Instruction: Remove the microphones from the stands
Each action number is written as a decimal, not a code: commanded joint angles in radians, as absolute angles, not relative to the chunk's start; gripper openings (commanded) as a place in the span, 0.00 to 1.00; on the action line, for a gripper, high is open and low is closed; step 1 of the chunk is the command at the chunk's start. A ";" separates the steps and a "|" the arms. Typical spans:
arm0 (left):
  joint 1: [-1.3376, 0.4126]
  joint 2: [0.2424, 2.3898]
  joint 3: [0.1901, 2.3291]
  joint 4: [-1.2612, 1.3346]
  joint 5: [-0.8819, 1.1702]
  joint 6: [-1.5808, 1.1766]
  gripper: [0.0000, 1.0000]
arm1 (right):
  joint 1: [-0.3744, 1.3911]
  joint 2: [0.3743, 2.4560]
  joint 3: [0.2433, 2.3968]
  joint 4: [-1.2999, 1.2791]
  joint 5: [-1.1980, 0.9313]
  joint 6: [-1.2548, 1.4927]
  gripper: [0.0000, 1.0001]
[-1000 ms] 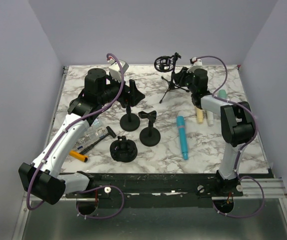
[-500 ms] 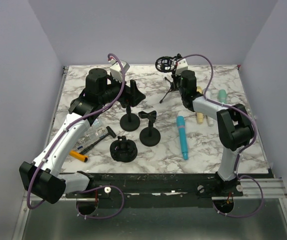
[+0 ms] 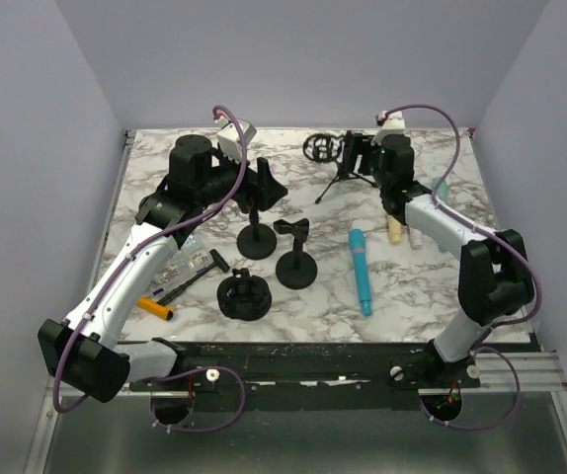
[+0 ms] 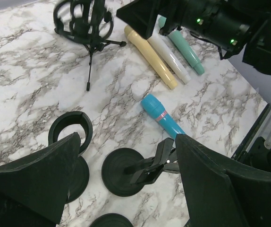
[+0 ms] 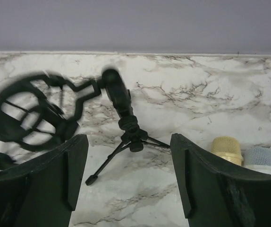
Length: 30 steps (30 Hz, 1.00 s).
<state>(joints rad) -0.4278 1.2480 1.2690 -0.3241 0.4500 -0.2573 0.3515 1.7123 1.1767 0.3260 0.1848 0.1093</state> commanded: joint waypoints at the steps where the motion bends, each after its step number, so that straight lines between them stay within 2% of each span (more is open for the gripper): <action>1: -0.434 1.247 1.290 -0.322 0.477 -0.253 0.85 | 0.267 1.626 1.154 0.176 0.119 0.320 0.77; 4: -0.435 1.244 1.292 -0.321 0.481 -0.257 0.85 | 0.207 1.573 1.153 0.177 -0.030 0.412 0.77; 11: -0.436 1.243 1.292 -0.328 0.470 -0.253 0.86 | 0.187 1.559 1.232 0.092 -0.167 0.515 0.80; 12: -0.434 1.242 1.292 -0.327 0.472 -0.253 0.86 | 0.187 1.557 1.221 0.092 -0.199 0.531 0.82; 14: -0.435 1.237 1.290 -0.325 0.471 -0.253 0.86 | 0.187 1.552 1.194 0.096 -0.300 0.540 0.99; 16: -0.436 1.226 1.283 -0.315 0.470 -0.254 0.86 | 0.186 1.512 1.132 0.116 -0.374 0.514 1.00; 19: -0.436 1.180 1.250 -0.265 0.469 -0.264 0.86 | 0.188 1.380 1.024 0.103 -0.317 0.514 1.00; 23: -0.437 1.068 1.192 -0.188 0.426 -0.272 0.86 | 0.188 1.194 0.989 -0.109 -0.139 0.462 1.00; 30: -0.457 0.794 1.043 -0.027 0.231 -0.322 0.88 | 0.188 0.821 0.937 -0.351 0.060 0.433 1.00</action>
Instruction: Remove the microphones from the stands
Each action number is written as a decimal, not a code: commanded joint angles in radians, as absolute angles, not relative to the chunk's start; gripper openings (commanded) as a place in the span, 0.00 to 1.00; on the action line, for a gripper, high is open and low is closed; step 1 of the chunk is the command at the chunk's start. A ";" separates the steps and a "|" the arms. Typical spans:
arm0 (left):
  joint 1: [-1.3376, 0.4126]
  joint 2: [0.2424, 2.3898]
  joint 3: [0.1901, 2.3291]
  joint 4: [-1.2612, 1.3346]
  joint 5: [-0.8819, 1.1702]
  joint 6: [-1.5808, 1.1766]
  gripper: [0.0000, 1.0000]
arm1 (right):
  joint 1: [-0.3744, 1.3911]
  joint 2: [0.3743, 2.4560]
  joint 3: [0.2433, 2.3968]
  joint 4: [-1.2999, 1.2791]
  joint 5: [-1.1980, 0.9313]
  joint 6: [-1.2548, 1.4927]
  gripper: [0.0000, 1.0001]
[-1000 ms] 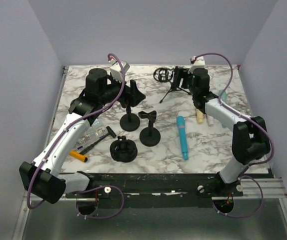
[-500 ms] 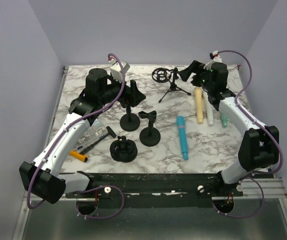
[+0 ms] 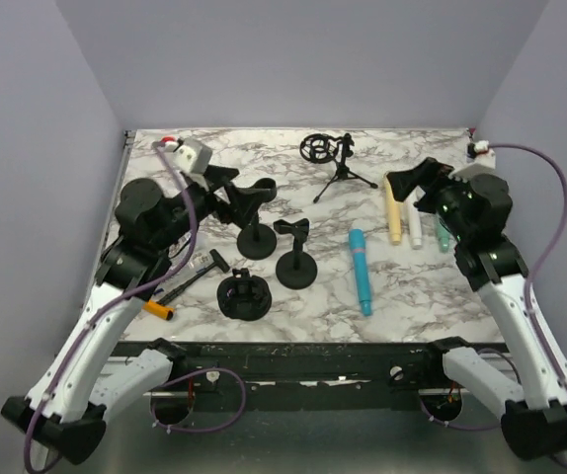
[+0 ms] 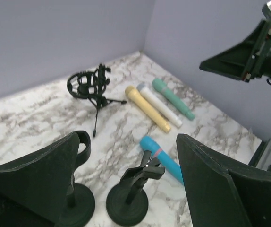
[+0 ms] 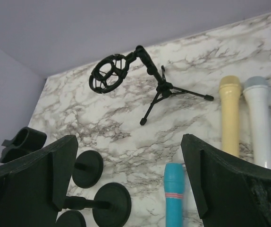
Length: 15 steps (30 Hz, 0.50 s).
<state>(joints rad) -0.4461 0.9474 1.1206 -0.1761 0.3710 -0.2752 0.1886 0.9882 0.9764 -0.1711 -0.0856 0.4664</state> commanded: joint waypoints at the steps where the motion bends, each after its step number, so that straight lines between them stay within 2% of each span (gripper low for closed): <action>1: -0.458 0.741 1.009 -0.007 0.210 -0.334 0.88 | 0.188 0.768 0.927 -0.368 0.068 0.437 1.00; 6: -0.460 0.482 0.851 0.019 0.131 -0.362 0.90 | 0.189 0.591 0.883 -0.417 0.069 0.430 1.00; 15: -0.459 0.116 0.677 -0.088 0.049 -0.369 0.94 | 0.189 0.454 0.869 -0.463 0.036 0.463 1.00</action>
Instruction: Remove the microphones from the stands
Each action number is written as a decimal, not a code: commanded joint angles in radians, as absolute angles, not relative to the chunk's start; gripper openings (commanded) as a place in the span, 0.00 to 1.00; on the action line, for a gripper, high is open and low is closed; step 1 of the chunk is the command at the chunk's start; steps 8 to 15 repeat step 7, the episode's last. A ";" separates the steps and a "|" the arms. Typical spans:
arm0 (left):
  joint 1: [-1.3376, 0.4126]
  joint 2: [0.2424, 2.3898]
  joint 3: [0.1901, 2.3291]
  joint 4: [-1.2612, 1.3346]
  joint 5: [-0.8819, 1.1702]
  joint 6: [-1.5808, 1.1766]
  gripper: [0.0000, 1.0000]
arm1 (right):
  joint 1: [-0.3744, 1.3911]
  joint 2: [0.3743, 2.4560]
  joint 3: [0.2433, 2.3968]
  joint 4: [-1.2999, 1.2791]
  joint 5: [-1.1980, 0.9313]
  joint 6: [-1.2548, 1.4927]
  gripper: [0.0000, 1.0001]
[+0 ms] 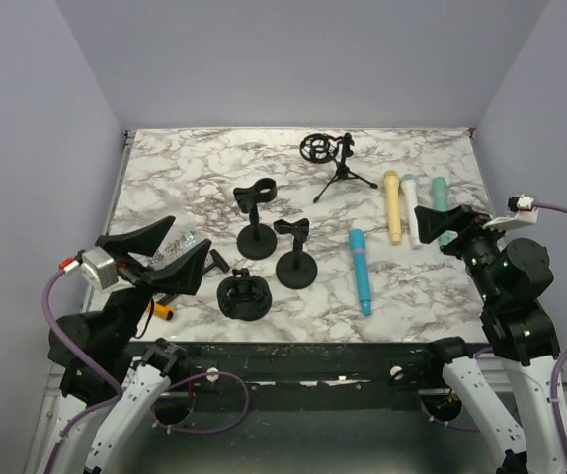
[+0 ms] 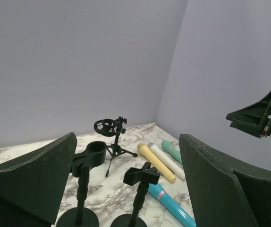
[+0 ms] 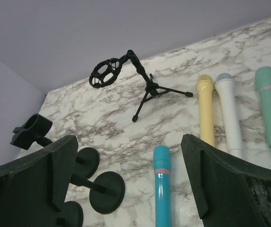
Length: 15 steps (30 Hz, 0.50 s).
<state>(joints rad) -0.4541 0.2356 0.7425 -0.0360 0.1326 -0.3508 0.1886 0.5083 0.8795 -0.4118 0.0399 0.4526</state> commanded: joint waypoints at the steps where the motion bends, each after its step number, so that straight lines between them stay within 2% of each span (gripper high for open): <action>1: -0.460 0.091 0.666 -0.096 0.037 -0.371 0.94 | 0.189 0.433 0.869 -0.463 0.039 0.467 1.00; 4: -0.460 0.057 0.655 -0.114 0.021 -0.370 0.95 | 0.189 0.380 0.829 -0.443 0.039 0.482 1.00; 15: -0.460 0.065 0.660 -0.130 0.010 -0.371 0.95 | 0.188 0.408 0.842 -0.504 0.092 0.512 1.00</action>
